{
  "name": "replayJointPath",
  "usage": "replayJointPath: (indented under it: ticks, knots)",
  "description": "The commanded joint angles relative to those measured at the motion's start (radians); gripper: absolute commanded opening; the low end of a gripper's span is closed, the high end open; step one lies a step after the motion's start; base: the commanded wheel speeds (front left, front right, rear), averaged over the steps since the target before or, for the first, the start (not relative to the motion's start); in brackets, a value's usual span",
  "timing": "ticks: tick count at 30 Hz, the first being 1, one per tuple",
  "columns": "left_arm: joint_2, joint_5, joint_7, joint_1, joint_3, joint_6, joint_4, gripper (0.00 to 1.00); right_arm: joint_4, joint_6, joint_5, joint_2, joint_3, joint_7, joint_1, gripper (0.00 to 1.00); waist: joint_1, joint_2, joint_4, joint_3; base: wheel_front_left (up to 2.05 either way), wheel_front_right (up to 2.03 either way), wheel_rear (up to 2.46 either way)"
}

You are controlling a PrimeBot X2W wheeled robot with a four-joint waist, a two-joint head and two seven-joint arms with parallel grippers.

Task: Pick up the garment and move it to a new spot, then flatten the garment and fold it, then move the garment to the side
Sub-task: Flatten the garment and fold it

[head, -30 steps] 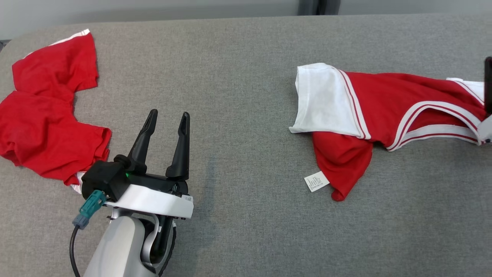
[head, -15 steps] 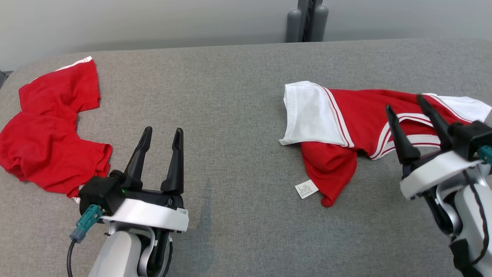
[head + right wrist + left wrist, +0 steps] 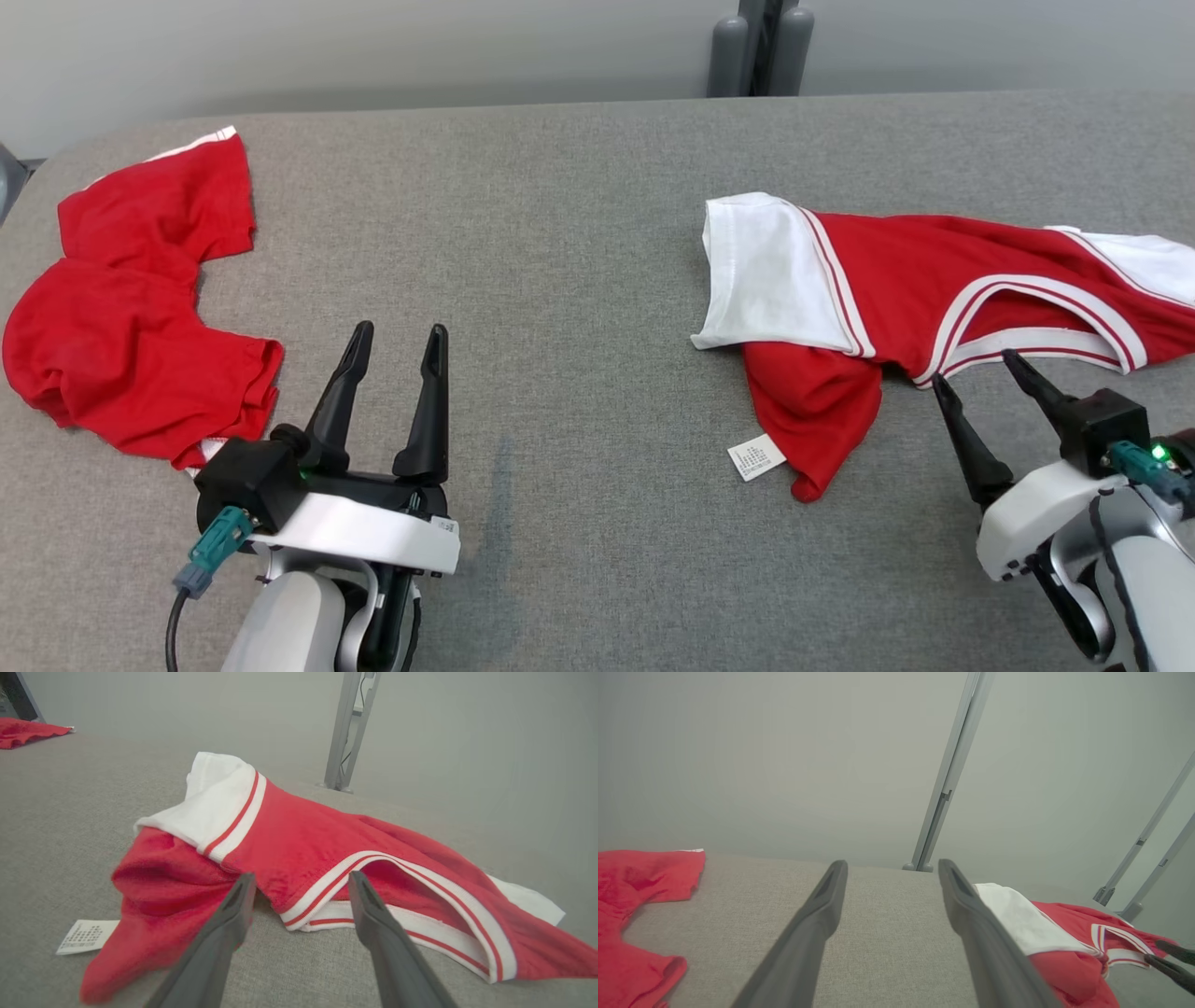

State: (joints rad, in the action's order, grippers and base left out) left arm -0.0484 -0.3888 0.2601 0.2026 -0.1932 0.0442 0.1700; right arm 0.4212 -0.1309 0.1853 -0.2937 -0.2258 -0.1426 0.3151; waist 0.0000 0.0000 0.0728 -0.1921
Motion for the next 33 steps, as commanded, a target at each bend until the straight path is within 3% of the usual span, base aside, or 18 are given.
replayJointPath:
  ticks: [1, 7, 22, 23, 24, 25, 33]
  knots:
    - [-0.004, 0.000, 0.004, -0.002, 0.001, 0.004, 0.000, 1.00, 0.004, 0.000, -0.010, -0.007, 0.007, 0.003, -0.006, 1.00, 0.0000, 0.0000, 0.002, -0.004, 0.00, 0.00, 0.00]
    - [-0.003, 0.007, 0.004, 0.018, -0.007, 0.005, 0.001, 1.00, 0.052, 0.000, -0.124, 0.008, 0.013, 0.012, 0.016, 1.00, 0.0000, 0.0000, 0.012, -0.034, 0.00, 0.00, 0.00]
    - [-0.004, -0.001, 0.004, 0.051, -0.023, -0.004, 0.006, 1.00, 0.160, 0.000, -0.260, 0.041, 0.078, -0.047, 0.108, 1.00, 0.0000, 0.0000, 0.052, -0.082, 0.00, 0.00, 0.00]
    - [-0.004, -0.001, 0.004, 0.051, -0.022, -0.005, 0.007, 1.00, 0.163, 0.000, -0.265, 0.044, 0.084, -0.052, 0.110, 0.45, 0.0000, 0.0000, 0.052, -0.082, 0.00, 0.00, 0.00]
    - [-0.004, -0.001, 0.004, 0.051, -0.021, -0.005, 0.007, 1.00, 0.166, 0.000, -0.267, 0.048, 0.088, -0.055, 0.111, 0.36, 0.0000, 0.0000, 0.052, -0.082, 0.00, 0.00, 0.00]
    - [-0.004, 0.000, 0.004, 0.050, -0.020, -0.007, 0.010, 1.00, 0.170, 0.000, -0.277, 0.052, 0.096, -0.059, 0.118, 0.00, 0.0000, 0.0000, 0.050, -0.079, 0.00, 0.00, 0.00]
    - [-0.004, 0.008, 0.004, 0.032, -0.005, -0.006, 0.016, 1.00, 0.111, 0.000, -0.295, 0.080, 0.122, -0.094, 0.125, 0.00, 0.0000, 0.0000, 0.006, -0.052, 0.00, 0.00, 0.00]
